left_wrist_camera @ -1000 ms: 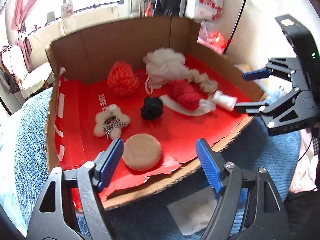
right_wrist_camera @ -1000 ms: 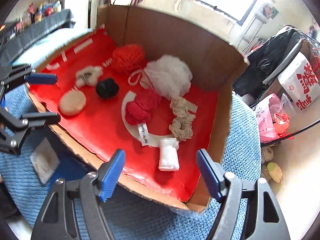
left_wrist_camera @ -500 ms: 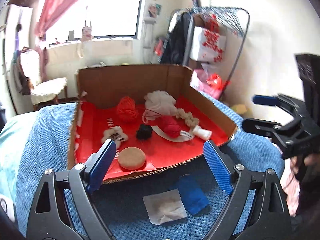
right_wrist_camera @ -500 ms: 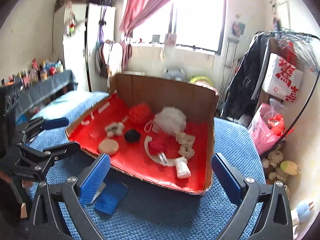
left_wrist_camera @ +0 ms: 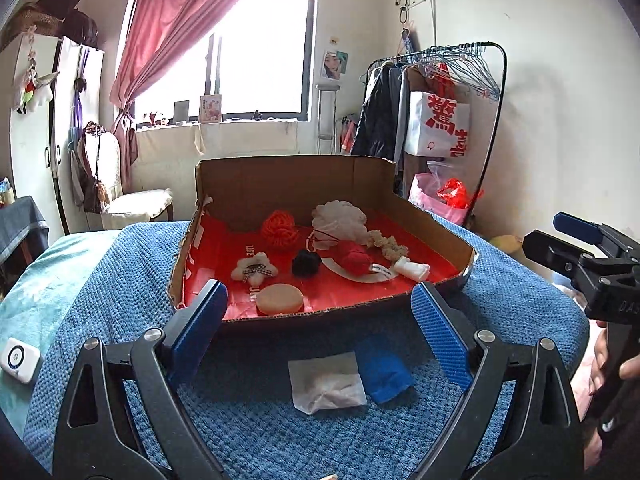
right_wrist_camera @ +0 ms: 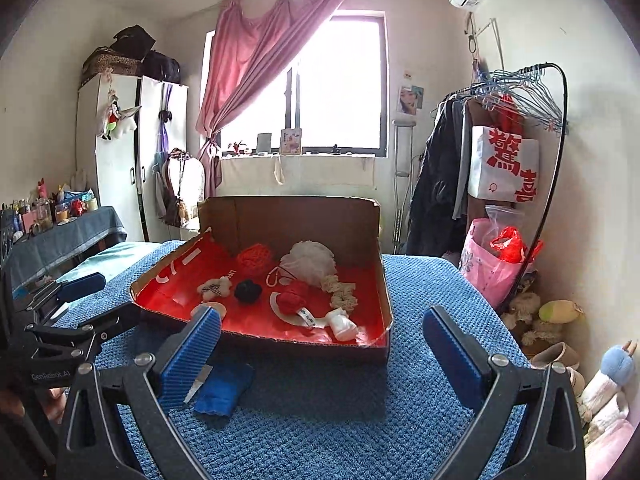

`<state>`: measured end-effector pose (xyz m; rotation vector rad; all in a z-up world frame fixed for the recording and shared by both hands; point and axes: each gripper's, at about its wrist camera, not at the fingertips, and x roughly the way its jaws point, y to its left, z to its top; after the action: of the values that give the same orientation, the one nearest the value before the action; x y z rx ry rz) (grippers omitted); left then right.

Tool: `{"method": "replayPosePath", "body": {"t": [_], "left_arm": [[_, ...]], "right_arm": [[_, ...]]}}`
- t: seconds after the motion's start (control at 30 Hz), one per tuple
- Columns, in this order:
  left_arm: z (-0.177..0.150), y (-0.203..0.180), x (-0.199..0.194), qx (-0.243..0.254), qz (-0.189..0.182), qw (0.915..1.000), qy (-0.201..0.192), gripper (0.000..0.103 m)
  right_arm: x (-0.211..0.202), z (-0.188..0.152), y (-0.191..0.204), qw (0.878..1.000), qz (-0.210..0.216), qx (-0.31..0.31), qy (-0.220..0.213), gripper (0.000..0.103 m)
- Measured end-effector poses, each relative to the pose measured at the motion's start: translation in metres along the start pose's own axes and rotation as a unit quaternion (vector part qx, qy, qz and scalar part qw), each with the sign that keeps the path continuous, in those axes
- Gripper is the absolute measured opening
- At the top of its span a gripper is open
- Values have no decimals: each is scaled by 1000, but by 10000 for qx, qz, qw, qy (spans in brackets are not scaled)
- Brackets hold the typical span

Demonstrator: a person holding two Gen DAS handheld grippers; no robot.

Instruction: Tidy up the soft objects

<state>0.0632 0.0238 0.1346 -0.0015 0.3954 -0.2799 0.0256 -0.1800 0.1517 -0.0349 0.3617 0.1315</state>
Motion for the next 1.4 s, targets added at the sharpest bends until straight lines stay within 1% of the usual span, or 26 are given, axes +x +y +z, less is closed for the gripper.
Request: {"method": "replayPosePath", "body": {"t": [0.1, 0.23, 0.43, 0.6, 0.73, 0.9, 1.07, 1.23, 1.4], "left_arm": [[-13, -3, -4, -84, -21, 10000, 19, 94], [-31, -7, -8, -159, 48, 9999, -6, 94], [-50, -14, -11, -103, 160, 9998, 70, 94], [-63, -15, -6, -153, 179, 9993, 279, 94], [-75, -17, 1, -222, 146, 9983, 521, 94], [-83, -21, 7, -182, 189, 9969, 737, 94], [-90, -17, 17, -301, 196, 9941, 1021, 94], [-93, -14, 22, -366, 214, 9923, 1167, 94], [-95, -14, 24, -391, 190, 9916, 1222, 94]], "right_arm": [[-6, -18, -1, 9999, -35, 124, -53, 103], [-10, -42, -1, 9995, -70, 311, -42, 103], [-6, -72, 2, 9987, -115, 449, 205, 103], [1, -92, 4, 9970, -108, 609, 455, 103], [8, -102, 6, 9960, -162, 581, 665, 103], [14, -114, 6, 9940, -161, 615, 888, 103], [21, -123, 6, 9917, -134, 685, 1079, 103], [23, -125, 5, 9915, -144, 690, 1097, 103], [25, -125, 6, 9916, -165, 658, 1105, 103]]}}
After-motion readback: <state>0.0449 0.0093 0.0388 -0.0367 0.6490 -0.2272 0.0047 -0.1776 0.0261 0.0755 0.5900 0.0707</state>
